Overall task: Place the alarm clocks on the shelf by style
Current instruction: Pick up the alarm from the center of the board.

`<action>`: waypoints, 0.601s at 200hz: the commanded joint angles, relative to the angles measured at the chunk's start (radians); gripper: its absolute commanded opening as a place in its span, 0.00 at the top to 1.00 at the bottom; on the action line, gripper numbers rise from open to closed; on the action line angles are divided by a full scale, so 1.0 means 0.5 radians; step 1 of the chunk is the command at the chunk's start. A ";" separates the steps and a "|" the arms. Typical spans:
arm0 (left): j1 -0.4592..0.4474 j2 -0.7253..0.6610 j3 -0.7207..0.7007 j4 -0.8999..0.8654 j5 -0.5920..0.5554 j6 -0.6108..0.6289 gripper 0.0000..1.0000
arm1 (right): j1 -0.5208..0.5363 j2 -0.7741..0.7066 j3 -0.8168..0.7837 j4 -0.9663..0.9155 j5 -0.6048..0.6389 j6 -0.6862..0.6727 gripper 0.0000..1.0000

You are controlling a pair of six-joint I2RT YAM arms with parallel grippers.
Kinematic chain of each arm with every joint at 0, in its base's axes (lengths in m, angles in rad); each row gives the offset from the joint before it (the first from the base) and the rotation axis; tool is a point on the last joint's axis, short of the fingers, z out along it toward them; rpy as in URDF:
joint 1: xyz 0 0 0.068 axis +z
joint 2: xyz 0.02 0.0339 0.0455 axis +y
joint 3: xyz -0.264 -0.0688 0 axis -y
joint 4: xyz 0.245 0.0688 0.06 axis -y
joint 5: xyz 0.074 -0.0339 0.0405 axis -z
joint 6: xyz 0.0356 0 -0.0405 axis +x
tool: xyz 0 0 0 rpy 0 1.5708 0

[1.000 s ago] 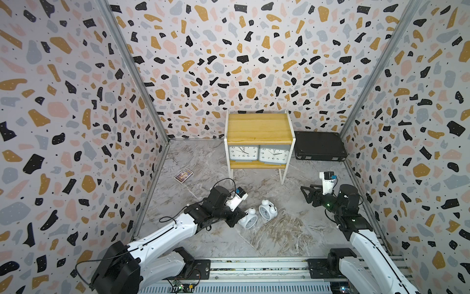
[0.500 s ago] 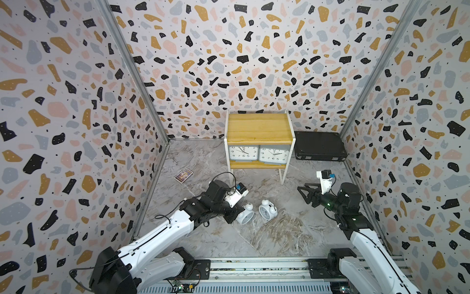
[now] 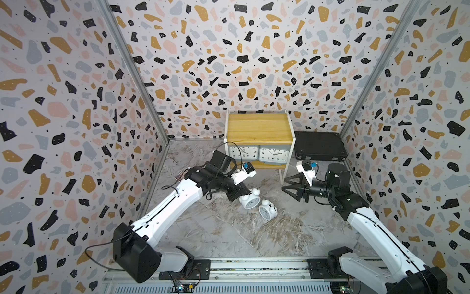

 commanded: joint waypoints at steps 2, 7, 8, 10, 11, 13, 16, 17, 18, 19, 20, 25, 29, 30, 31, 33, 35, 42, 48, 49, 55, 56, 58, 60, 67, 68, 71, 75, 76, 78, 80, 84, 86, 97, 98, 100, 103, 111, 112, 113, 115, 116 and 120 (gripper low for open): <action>0.001 0.055 0.213 -0.177 0.222 0.246 1.00 | 0.080 0.121 0.189 -0.206 -0.126 -0.191 0.41; 0.001 0.074 0.241 -0.192 0.228 0.265 1.00 | 0.099 0.151 0.226 -0.239 -0.132 -0.220 0.41; 0.001 0.077 0.246 -0.193 0.230 0.270 1.00 | 0.102 0.156 0.233 -0.247 -0.133 -0.228 0.41; 0.001 0.082 0.255 -0.200 0.233 0.281 1.00 | 0.108 0.171 0.247 -0.260 -0.136 -0.241 0.41; 0.001 0.085 0.259 -0.205 0.234 0.286 1.00 | 0.111 0.177 0.256 -0.265 -0.138 -0.245 0.41; 0.000 0.093 0.270 -0.214 0.237 0.296 1.00 | 0.118 0.189 0.268 -0.279 -0.142 -0.259 0.41; 0.001 0.105 0.286 -0.226 0.247 0.311 1.00 | 0.126 0.207 0.288 -0.297 -0.143 -0.274 0.41; 0.001 0.107 0.291 -0.232 0.250 0.318 1.00 | 0.129 0.215 0.293 -0.302 -0.143 -0.278 0.41; 0.002 0.111 0.297 -0.235 0.252 0.322 1.00 | 0.133 0.222 0.299 -0.306 -0.141 -0.283 0.41; 0.001 0.115 0.300 -0.239 0.254 0.326 1.00 | 0.134 0.227 0.306 -0.309 -0.142 -0.285 0.41; 0.001 0.118 0.303 -0.245 0.255 0.331 1.00 | 0.138 0.231 0.311 -0.313 -0.142 -0.288 0.41; 0.001 0.134 0.328 -0.261 0.269 0.348 1.00 | 0.151 0.263 0.336 -0.322 -0.144 -0.299 0.41; 0.002 0.148 0.344 -0.275 0.280 0.365 1.00 | 0.160 0.284 0.356 -0.329 -0.148 -0.309 0.41; 0.001 0.152 0.350 -0.278 0.282 0.369 1.00 | 0.162 0.291 0.359 -0.330 -0.148 -0.311 0.41; 0.001 0.154 0.352 -0.281 0.285 0.373 1.00 | 0.164 0.295 0.364 -0.332 -0.149 -0.315 0.41; 0.001 0.159 0.362 -0.287 0.289 0.378 1.00 | 0.168 0.307 0.374 -0.338 -0.153 -0.322 0.41; 0.001 0.163 0.367 -0.295 0.295 0.387 1.00 | 0.171 0.316 0.384 -0.343 -0.157 -0.329 0.41; 0.003 0.182 0.392 -0.310 0.312 0.404 1.00 | 0.187 0.350 0.412 -0.353 -0.163 -0.344 0.41; 0.001 0.194 0.412 -0.320 0.322 0.417 1.00 | 0.199 0.378 0.435 -0.360 -0.168 -0.349 0.42; 0.001 0.196 0.414 -0.320 0.324 0.418 1.00 | 0.199 0.383 0.439 -0.361 -0.169 -0.350 0.42; 0.001 0.208 0.432 -0.324 0.329 0.424 1.00 | 0.210 0.407 0.465 -0.370 -0.181 -0.360 0.42; 0.001 0.210 0.435 -0.325 0.331 0.426 1.00 | 0.214 0.408 0.469 -0.370 -0.182 -0.363 0.42; 0.002 0.214 0.437 -0.325 0.333 0.426 1.00 | 0.219 0.417 0.476 -0.376 -0.185 -0.368 0.43; 0.001 0.218 0.441 -0.329 0.334 0.429 1.00 | 0.222 0.425 0.485 -0.379 -0.187 -0.371 0.43; 0.001 0.230 0.457 -0.332 0.339 0.437 1.00 | 0.236 0.450 0.510 -0.392 -0.195 -0.382 0.43; 0.001 0.231 0.458 -0.332 0.339 0.437 1.00 | 0.238 0.453 0.513 -0.395 -0.198 -0.384 0.44; 0.001 0.238 0.467 -0.335 0.341 0.438 1.00 | 0.244 0.463 0.524 -0.402 -0.202 -0.394 0.44; 0.001 0.245 0.474 -0.337 0.342 0.443 1.00 | 0.250 0.477 0.535 -0.411 -0.207 -0.404 0.44; 0.001 0.246 0.476 -0.338 0.342 0.442 1.00 | 0.252 0.479 0.538 -0.414 -0.209 -0.406 0.44; 0.001 0.251 0.479 -0.339 0.344 0.442 1.00 | 0.256 0.487 0.542 -0.415 -0.208 -0.411 0.44; 0.001 0.253 0.484 -0.340 0.345 0.445 1.00 | 0.260 0.492 0.548 -0.418 -0.209 -0.413 0.45; 0.002 0.260 0.491 -0.343 0.351 0.448 1.00 | 0.266 0.502 0.556 -0.424 -0.209 -0.419 0.46; -0.001 0.263 0.493 -0.344 0.351 0.449 1.00 | 0.269 0.508 0.561 -0.427 -0.210 -0.420 0.46; 0.003 0.277 0.511 -0.350 0.366 0.453 1.00 | 0.287 0.543 0.586 -0.449 -0.221 -0.440 0.48; 0.002 0.279 0.513 -0.351 0.368 0.453 1.00 | 0.287 0.544 0.588 -0.450 -0.222 -0.443 0.49; 0.000 0.281 0.517 -0.351 0.369 0.451 1.00 | 0.291 0.549 0.593 -0.454 -0.222 -0.446 0.49; 0.000 0.284 0.520 -0.353 0.372 0.452 1.00 | 0.297 0.556 0.598 -0.457 -0.221 -0.447 0.50; 0.001 0.292 0.528 -0.357 0.383 0.451 1.00 | 0.310 0.574 0.608 -0.473 -0.227 -0.459 0.53; 0.001 0.293 0.527 -0.357 0.384 0.452 1.00 | 0.310 0.575 0.611 -0.474 -0.228 -0.460 0.53; 0.001 0.293 0.527 -0.357 0.386 0.453 1.00 | 0.312 0.577 0.611 -0.475 -0.230 -0.462 0.53; 0.002 0.295 0.528 -0.357 0.390 0.451 1.00 | 0.313 0.581 0.613 -0.474 -0.234 -0.463 0.54; 0.001 0.297 0.531 -0.357 0.392 0.452 1.00 | 0.316 0.581 0.615 -0.475 -0.235 -0.465 0.54; 0.000 0.298 0.531 -0.357 0.398 0.448 1.00 | 0.323 0.587 0.617 -0.475 -0.242 -0.467 0.55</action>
